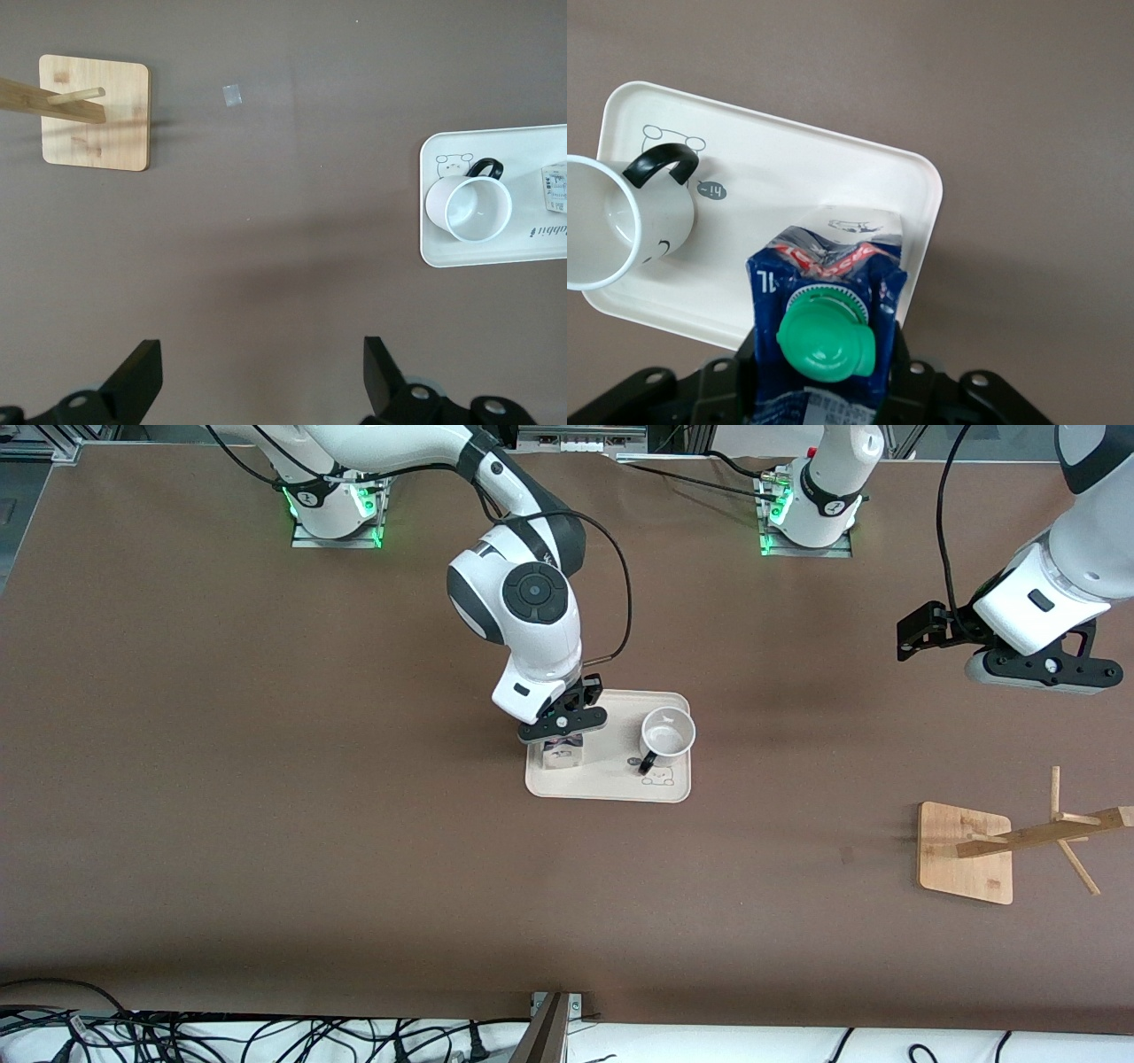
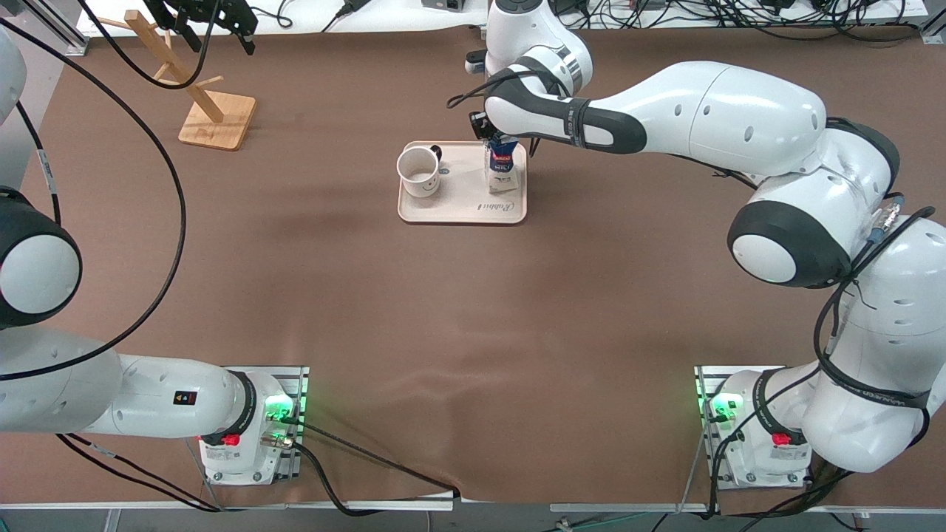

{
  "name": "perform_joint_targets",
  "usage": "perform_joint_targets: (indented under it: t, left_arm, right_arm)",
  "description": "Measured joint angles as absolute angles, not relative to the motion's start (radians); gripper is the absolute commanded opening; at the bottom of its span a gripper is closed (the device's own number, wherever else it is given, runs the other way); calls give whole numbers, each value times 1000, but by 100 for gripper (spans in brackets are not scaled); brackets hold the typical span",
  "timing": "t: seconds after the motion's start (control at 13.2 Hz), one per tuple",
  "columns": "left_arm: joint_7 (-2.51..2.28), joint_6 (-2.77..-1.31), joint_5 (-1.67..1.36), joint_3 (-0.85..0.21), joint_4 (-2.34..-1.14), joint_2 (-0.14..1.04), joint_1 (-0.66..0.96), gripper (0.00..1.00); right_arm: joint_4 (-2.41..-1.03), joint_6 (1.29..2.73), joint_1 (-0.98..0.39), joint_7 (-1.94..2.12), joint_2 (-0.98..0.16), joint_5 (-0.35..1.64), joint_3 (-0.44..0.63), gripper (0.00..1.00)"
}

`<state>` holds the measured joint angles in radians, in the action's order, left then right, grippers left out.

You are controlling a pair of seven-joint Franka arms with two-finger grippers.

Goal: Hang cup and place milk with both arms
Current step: 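Lower the right gripper and close it around the milk carton, then lift the carton off the tray with the right gripper while the left gripper moves out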

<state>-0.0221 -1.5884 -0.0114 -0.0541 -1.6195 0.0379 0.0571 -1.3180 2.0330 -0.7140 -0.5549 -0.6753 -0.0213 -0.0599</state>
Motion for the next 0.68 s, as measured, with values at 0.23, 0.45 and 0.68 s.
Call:
perform_joint_targets:
  t: [0.23,0.45,0.68]
  left_arm:
    - [-22,-1578,-11,-54,-1619,38,57,100]
    - [-22,-1576,-11,-54,-1619,38,57,100]
    - [-22,-1573,-11,-55,-1618,38,58,100]
  right_arm:
    - [-1311,2034,-714,-555,-675,-21,-54,37]
    - [-1292,2001,-698,-552,-659,-21,-42,38]
    - [-1281,1938,-626,-473,-614,-17,-35,38]
